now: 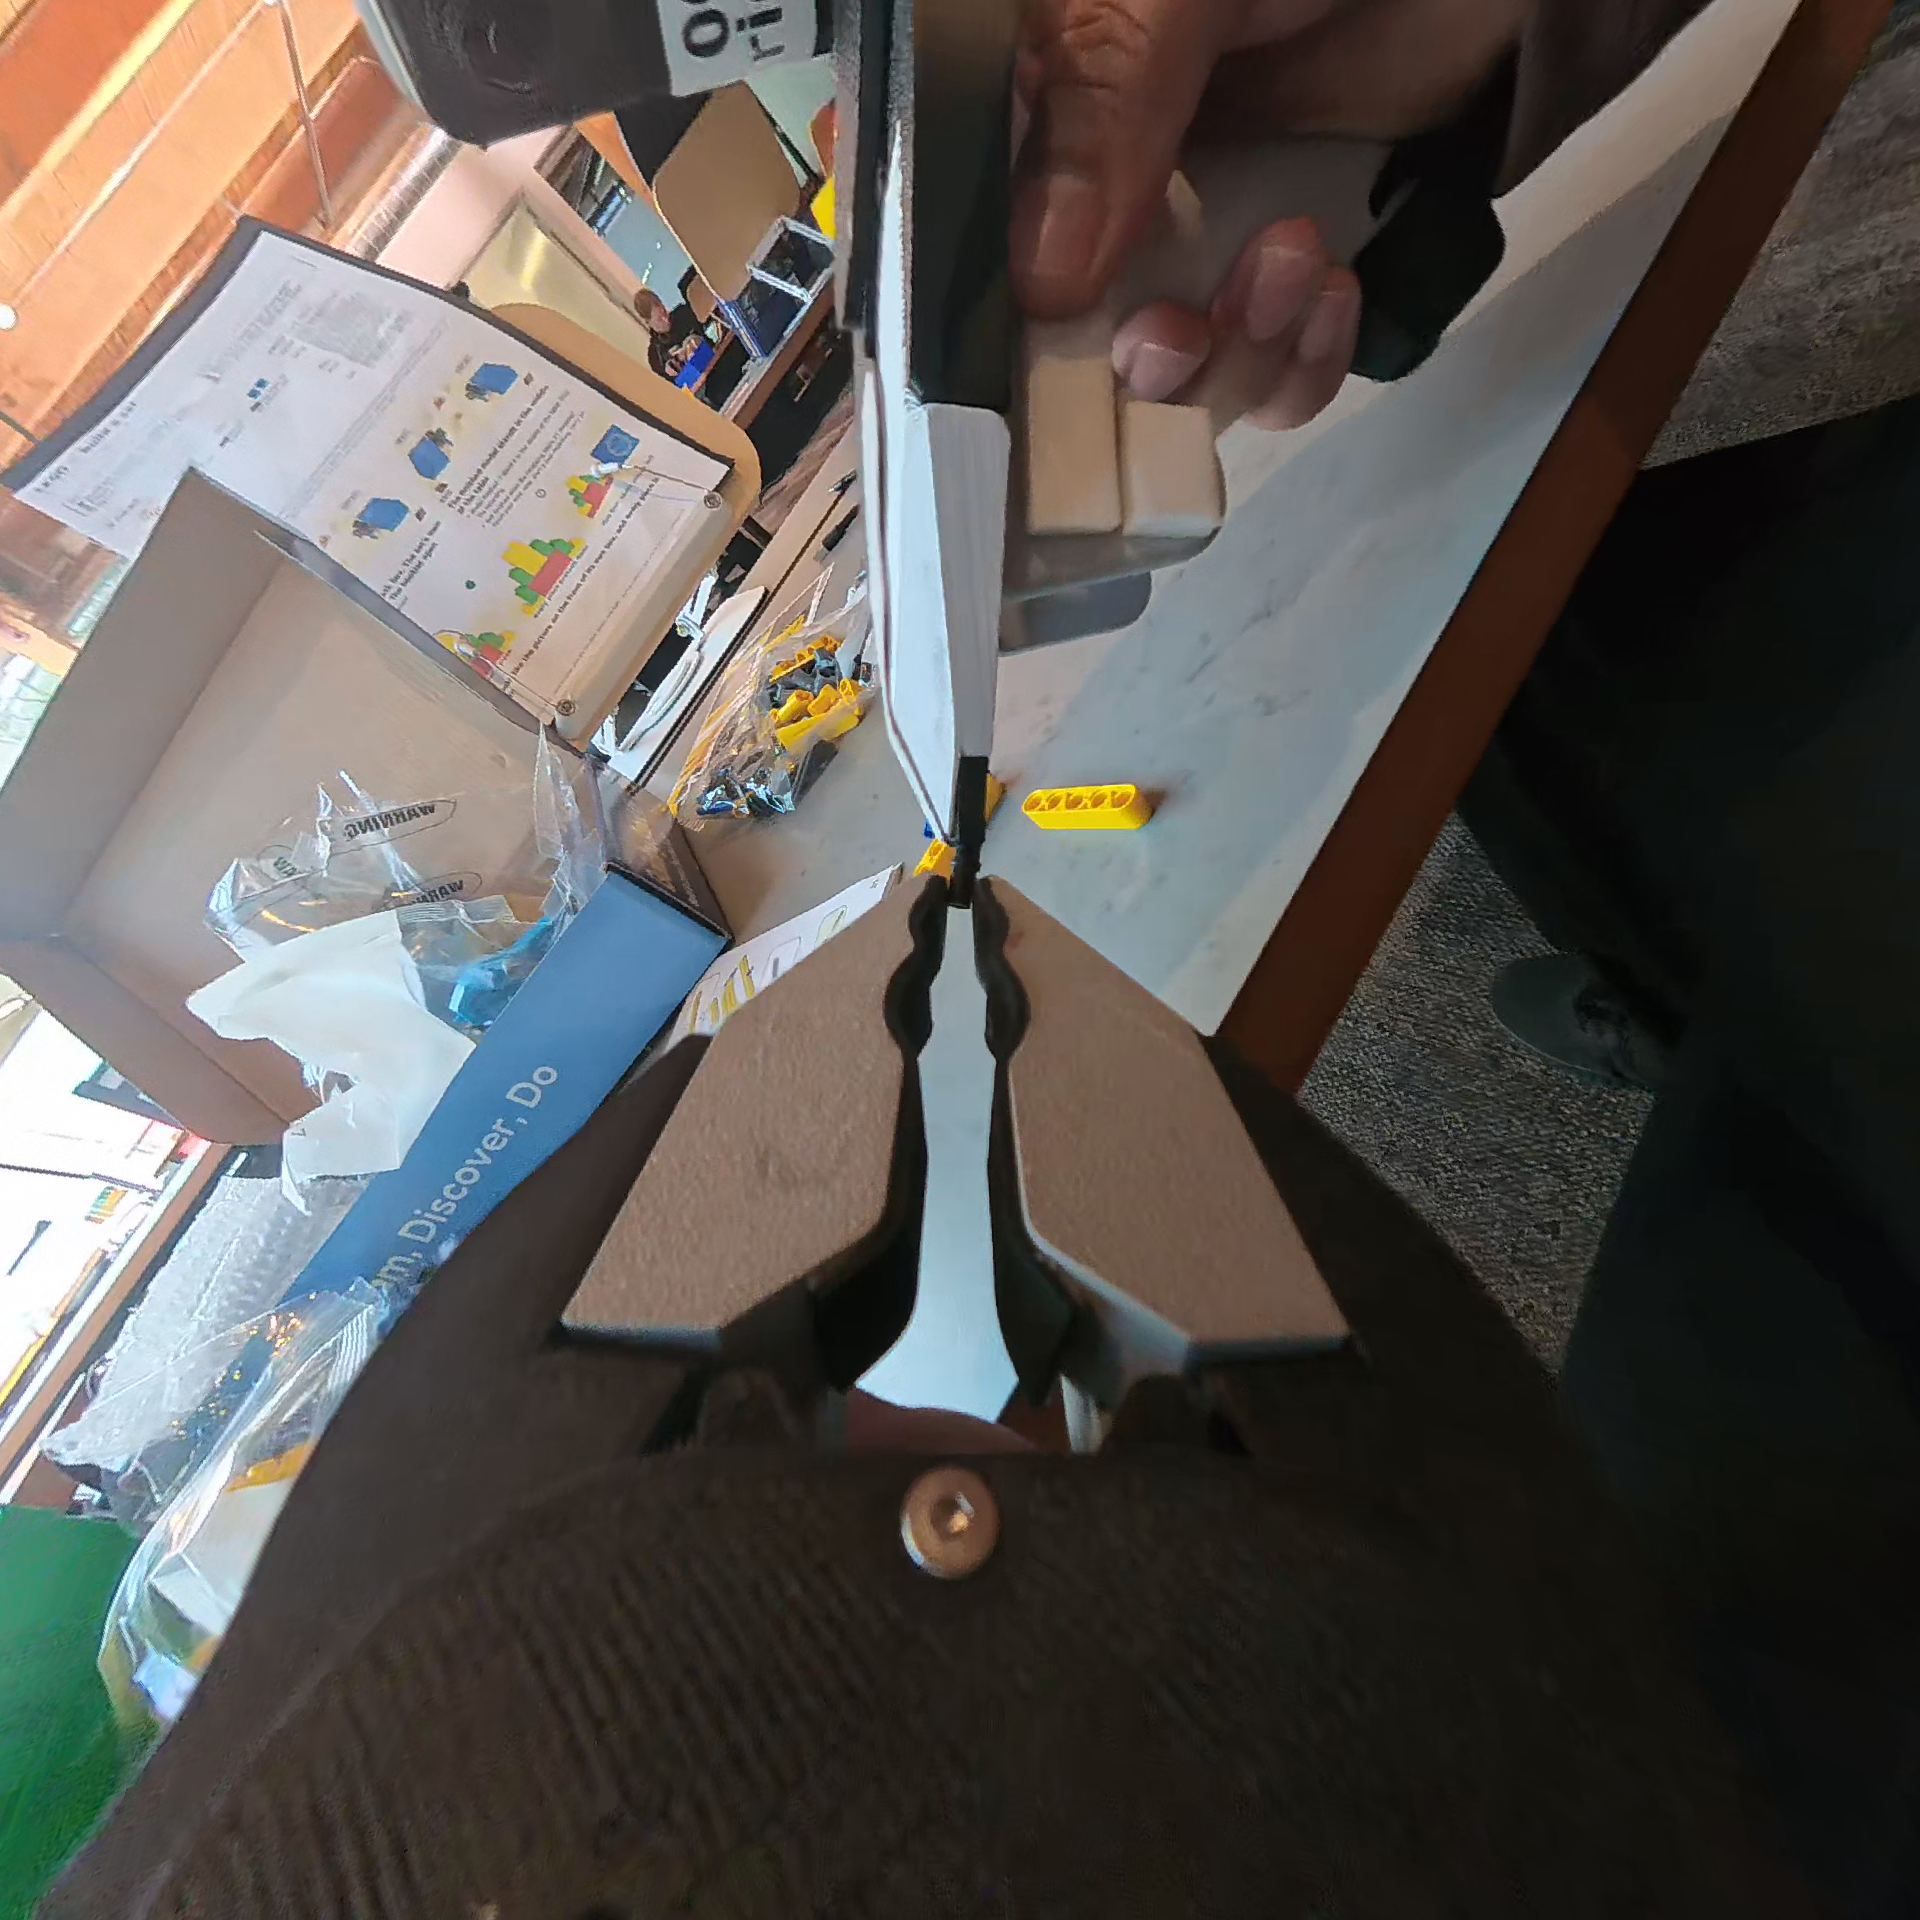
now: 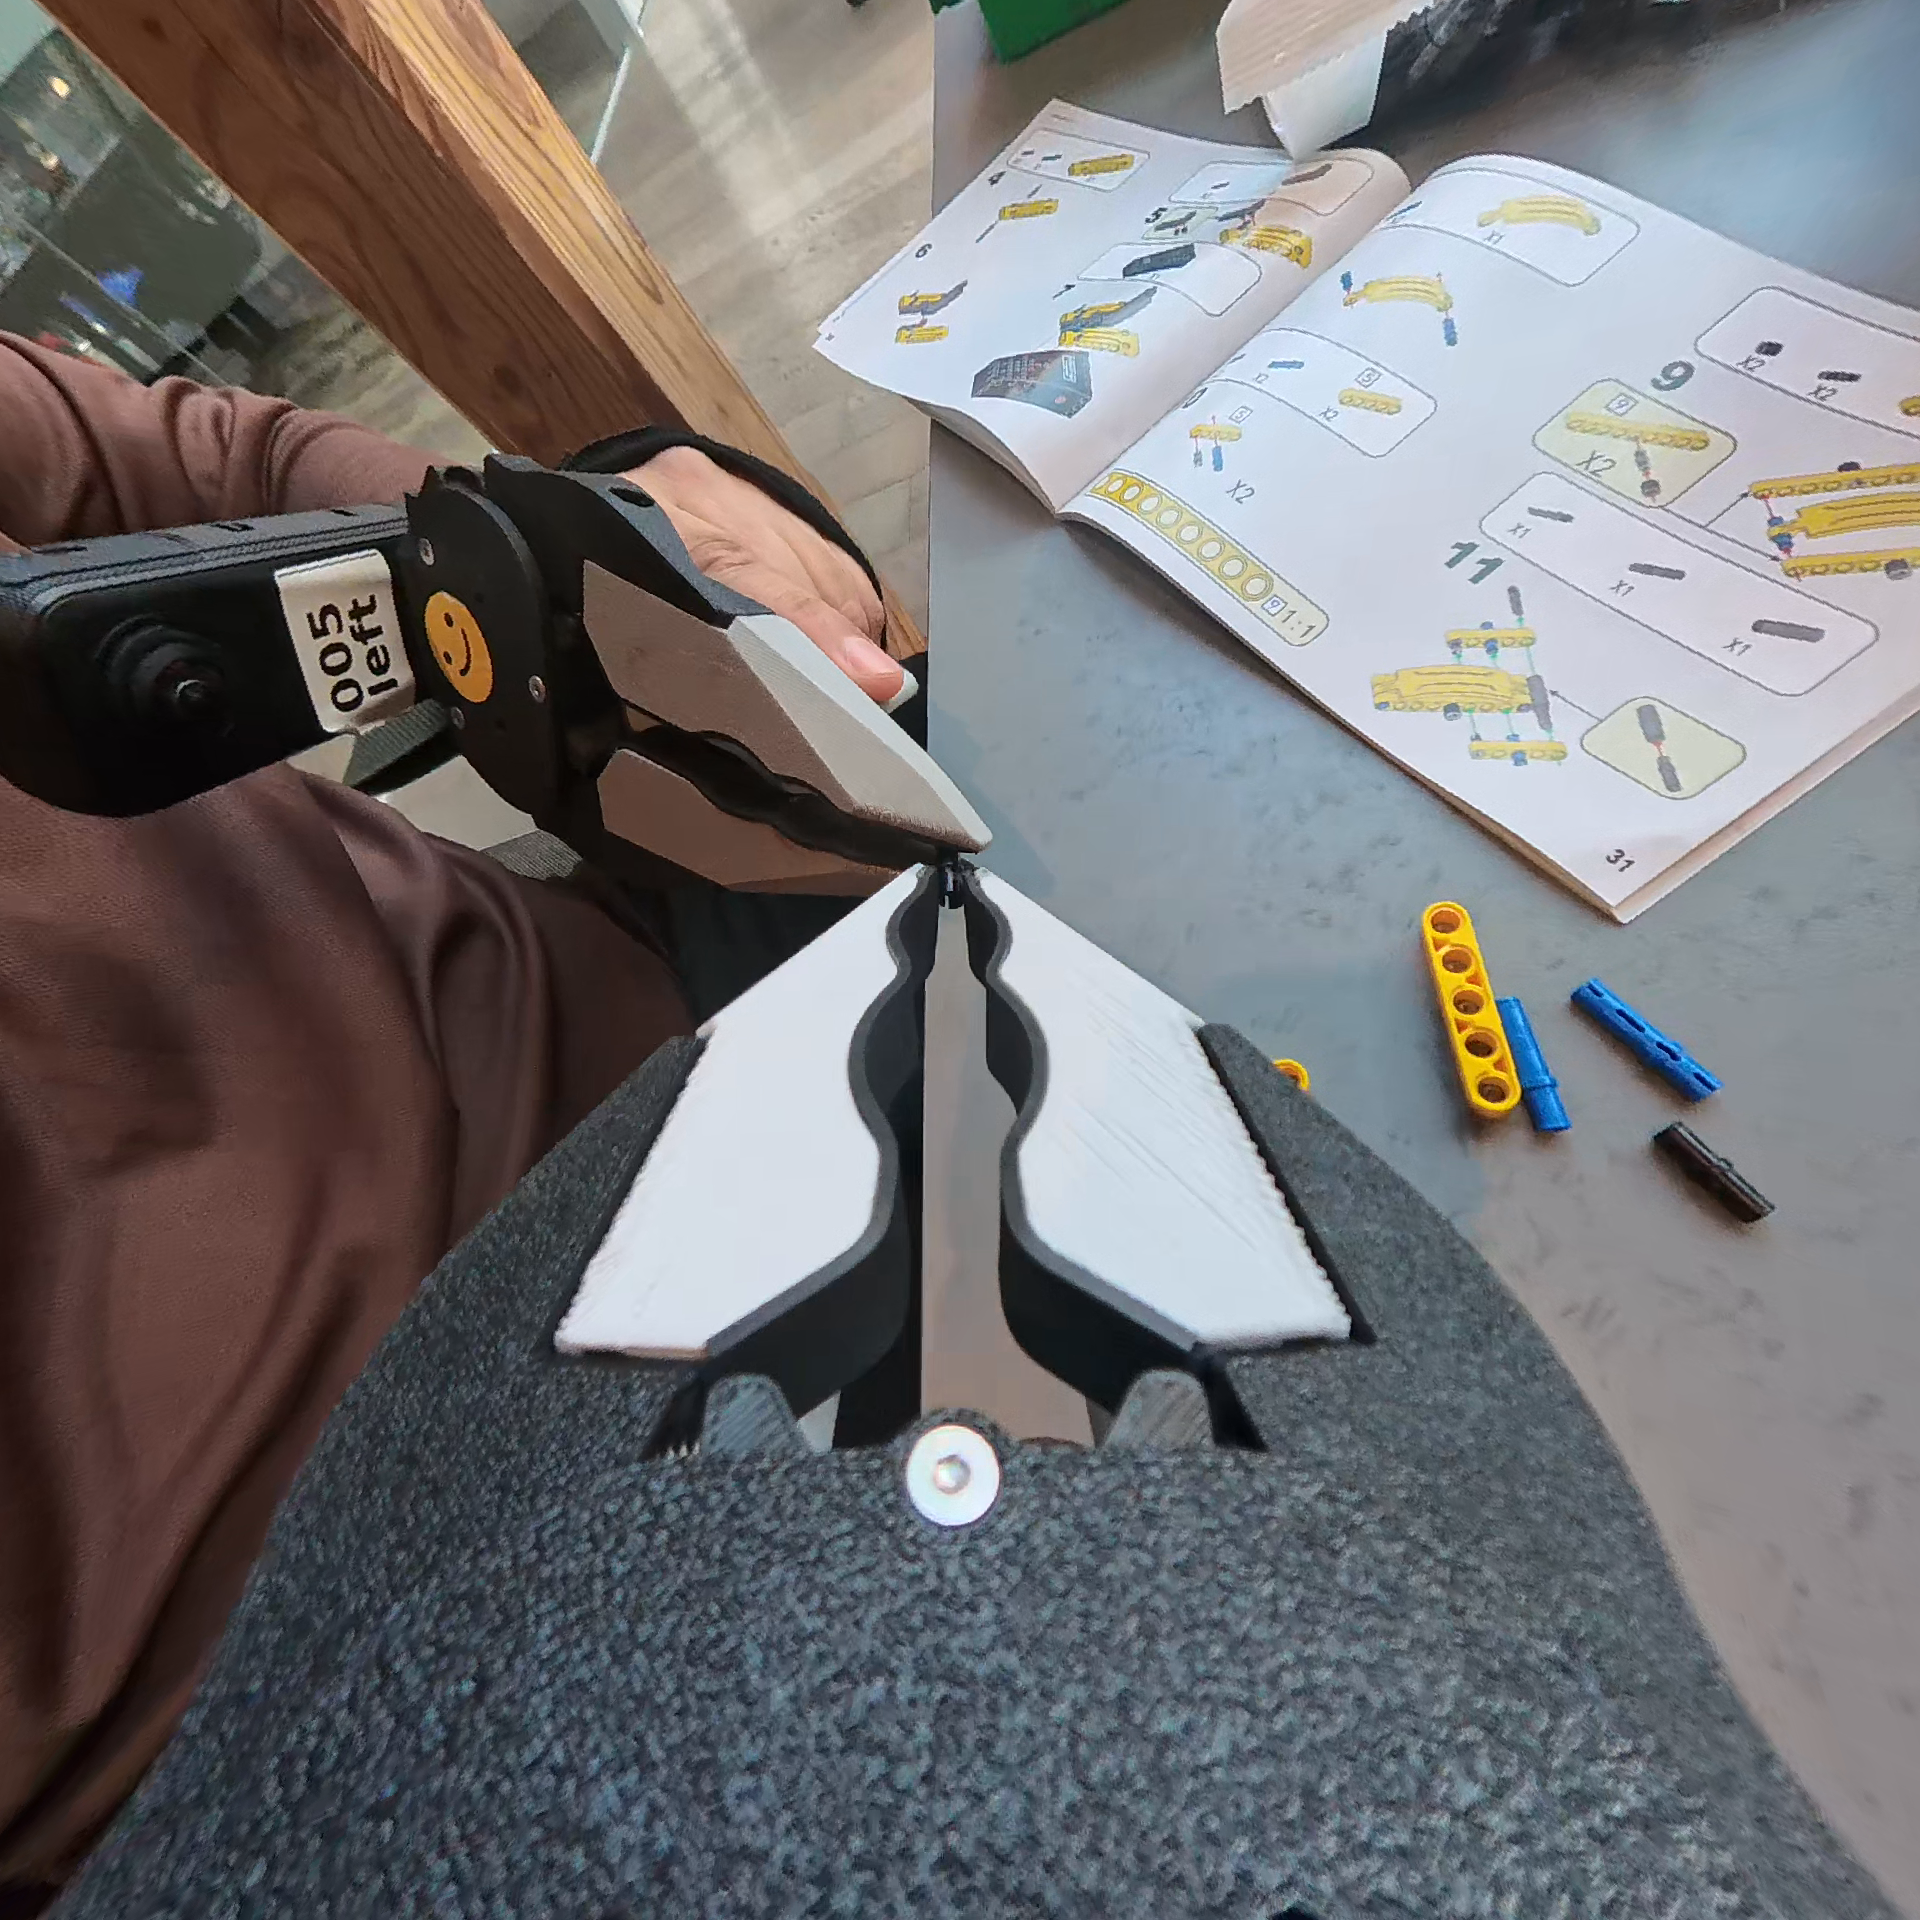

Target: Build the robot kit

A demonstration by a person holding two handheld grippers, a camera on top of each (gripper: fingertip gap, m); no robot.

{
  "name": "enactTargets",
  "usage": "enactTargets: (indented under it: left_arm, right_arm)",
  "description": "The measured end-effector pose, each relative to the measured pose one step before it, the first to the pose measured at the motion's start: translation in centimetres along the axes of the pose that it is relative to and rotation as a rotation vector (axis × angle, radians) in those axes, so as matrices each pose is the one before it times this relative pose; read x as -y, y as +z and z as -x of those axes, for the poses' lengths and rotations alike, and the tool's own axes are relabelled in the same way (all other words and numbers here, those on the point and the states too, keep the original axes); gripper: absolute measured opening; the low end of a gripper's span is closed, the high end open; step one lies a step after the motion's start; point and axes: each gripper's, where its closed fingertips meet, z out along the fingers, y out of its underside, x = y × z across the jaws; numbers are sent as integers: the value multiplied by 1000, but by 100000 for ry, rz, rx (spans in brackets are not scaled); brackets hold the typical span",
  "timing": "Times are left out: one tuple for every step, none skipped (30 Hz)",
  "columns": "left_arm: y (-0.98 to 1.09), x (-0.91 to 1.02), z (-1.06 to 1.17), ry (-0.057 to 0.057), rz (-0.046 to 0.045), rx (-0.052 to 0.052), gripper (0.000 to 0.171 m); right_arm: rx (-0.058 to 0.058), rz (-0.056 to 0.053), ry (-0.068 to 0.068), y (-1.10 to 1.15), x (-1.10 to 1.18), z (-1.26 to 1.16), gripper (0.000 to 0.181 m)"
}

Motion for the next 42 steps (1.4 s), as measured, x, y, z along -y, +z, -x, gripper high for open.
enactTargets:
  left_arm:
    - [25, -48, 78, -1082, 183, 110, 2]
    - [16, -71, 142, -807, 205, 494, 2]
    - [11, -53, 120, -474, 81, 306, 2]
    - [11, -46, 150, -437, 191, 437, 2]
    - [-1, -49, 118, -645, 67, 306, 2]
    - [8, -45, 81, -915, -6, 7, 2]
    - [8, -30, 30, -912, -52, -199, 2]
    - [7, -15, 48, -578, -20, 35, 2]
    - [5, -38, 63, -126, 83, 265, 2]
    - [-1, -6, 50, -18, -52, 262, 2]
    - [-11, 6, 18, -170, -235, 51, 2]
    - [-8, -27, 19, -353, -43, 59, 2]
    - [1, -36, 28, -395, 73, 55, 2]
    - [-1, -11, 65, -373, -95, 234, 2]
    - [-11, 4, 129, -350, -194, 508, 2]
    - [-21, 47, 118, -372, -345, 435, 2]
    - [-27, 55, 49, -498, -393, 25, 2]
    - [-19, 51, 28, -461, -429, -2, 2]
    - [-11, 13, -37, -165, -184, -246, 2]
    - [7, -18, -41, 84, 11, -152, 2]
    - [24, -30, -53, -2, 91, -138, 2]
    - [15, 31, 21, -223, -156, 101, 2]
    - [-2, 18, -3, -275, 0, -184, 2]
    - [10, 52, 16, -195, -251, 27, 2]
    - [6, 58, 6, 74, -216, 42, 2]
    - [-1, 88, 10, 276, -293, 167, 2]
    - [-6, 93, 12, 123, -417, 175, 2]
    - [14, 64, -5, -16, -262, 103, 2]
    - [34, -24, -10, 85, 240, 104, 2]
    - [19, -3, 18, 44, -92, 177, 2]
    - [-6, 2, 28, -101, -149, 111, 2]
    - [-18, 41, 66, -80, -210, 218, 2]
    - [1, -11, 47, -39, 43, 185, 2]
    - [0, 4, 49, -151, -156, 170, 2]
    - [4, 13, -25, -323, -175, -220, 2]
    - [7, -8, -42, -309, 11, -219, 2]
    - [27, -10, -20, -126, 106, 12, 2]
    - [27, -43, 14, 48, 240, 138, 2]
    - [17, -28, 35, -71, 106, 118, 2]
    - [10, -3, 51, -375, 15, 55, 2]
    - [0, 6, 46, -453, -35, -22, 2]
    - [-3, 36, 30, -205, -120, 37, 2]
  right_arm:
    - [39, -714, 34, 19, 55, -88, 4]
    - [-288, -782, -270, 16, 64, -138, 5]
    - [-644, -381, -495, -7, 48, -176, 8]
    - [-549, -95, -805, -30, 6, -136, 10]
    - [-469, -124, -984, -44, 2, -94, 11]
    - [-725, -331, -953, -56, 27, -102, 11]
    - [-670, -433, -825, -47, 27, -77, 11]
    - [-621, -532, -601, -33, 48, -58, 11]
    - [-966, -952, -572, -32, 127, -99, 13]
    - [-753, -1464, -825, -20, 210, -28, 16]
    - [-256, -1310, -858, -2, 199, 58, 19]
    - [65, -906, -812, -16, 185, 115, 21]
    - [586, -695, -1022, -6, 173, 196, 21]
    - [564, -536, -1051, -2, 135, 193, 21]
    - [35, -203, -615, 30, 85, 85, 20]
    - [771, 346, -811, 45, -33, 197, 17]
    - [-603, 60, -738, 70, -14, -17, 17]
    - [-1474, -338, -804, 54, 45, -144, 15]
    - [-618, -583, -698, 59, 83, -9, 9]
    - [387, -310, -141, 64, 65, 114, 8]
    - [661, -144, 472, 64, 65, 112, 8]
    - [689, 181, 703, 70, -26, 102, 8]
    - [134, 739, 641, 76, -122, 6, 8]
    - [-869, 241, 258, 26, -45, -139, 9]
    - [-245, -333, -157, -26, 36, -55, 9]
    - [458, -505, -114, -39, 81, 51, 8]
    - [346, -319, -138, -20, 62, 29, 6]
    - [-31, -66, -288, 8, 23, -25, 4]
    - [-377, 81, -283, 34, 0, -81, 5]
    - [-360, 87, -200, 29, 8, -70, 7]
    - [-123, 264, -123, -9, -11, -51, 10]
    - [-216, 782, 6, -51, -98, -88, 11]
    - [-719, 583, -163, -131, -62, -166, 12]
    - [-256, -45, -25, -154, -3, -83, 12]
    - [347, -190, 324, -110, 18, 43, 11]
    - [429, -60, 346, -36, -11, 80, 9]
    - [20, -58, 26, 24, -2, 61, 8]
    - [154, -86, -316, 52, 12, 100, 5]
    - [285, -125, -272, 33, 23, 110, 3]
    - [361, -126, 89, 35, 20, 89, 0]
    - [263, -189, 445, 11, 18, 23, 0]
    - [285, -355, 582, -16, 35, -1, 1]
